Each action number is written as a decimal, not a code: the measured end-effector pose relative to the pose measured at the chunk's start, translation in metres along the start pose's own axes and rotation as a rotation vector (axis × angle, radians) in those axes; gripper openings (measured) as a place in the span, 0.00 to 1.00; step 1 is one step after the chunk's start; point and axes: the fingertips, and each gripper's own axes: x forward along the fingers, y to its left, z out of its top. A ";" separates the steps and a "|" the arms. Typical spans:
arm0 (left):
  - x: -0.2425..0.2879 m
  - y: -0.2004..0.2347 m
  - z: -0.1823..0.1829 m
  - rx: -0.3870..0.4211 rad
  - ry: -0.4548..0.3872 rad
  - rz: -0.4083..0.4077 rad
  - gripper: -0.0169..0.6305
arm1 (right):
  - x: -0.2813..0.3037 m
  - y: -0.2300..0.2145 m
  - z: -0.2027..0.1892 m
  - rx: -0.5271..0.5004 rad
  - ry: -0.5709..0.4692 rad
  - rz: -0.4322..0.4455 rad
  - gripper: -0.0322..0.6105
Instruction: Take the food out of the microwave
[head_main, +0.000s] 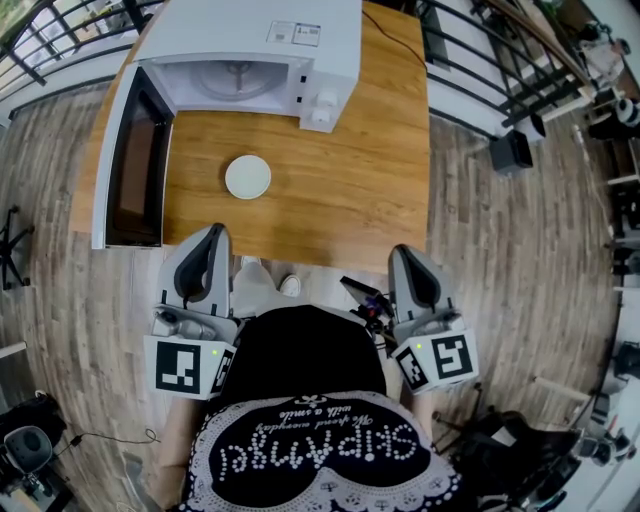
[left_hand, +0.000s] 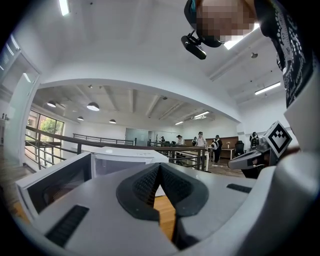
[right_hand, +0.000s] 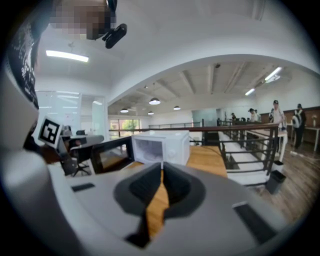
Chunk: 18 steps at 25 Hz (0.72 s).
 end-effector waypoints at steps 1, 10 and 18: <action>0.000 0.000 0.000 0.002 -0.001 0.000 0.07 | 0.000 0.000 0.000 0.000 0.000 0.000 0.11; 0.002 -0.003 0.003 0.014 -0.021 -0.009 0.07 | -0.001 -0.003 0.006 -0.008 -0.022 -0.007 0.11; 0.000 -0.006 0.004 0.016 -0.021 -0.010 0.08 | -0.002 -0.001 0.004 -0.021 -0.013 0.004 0.11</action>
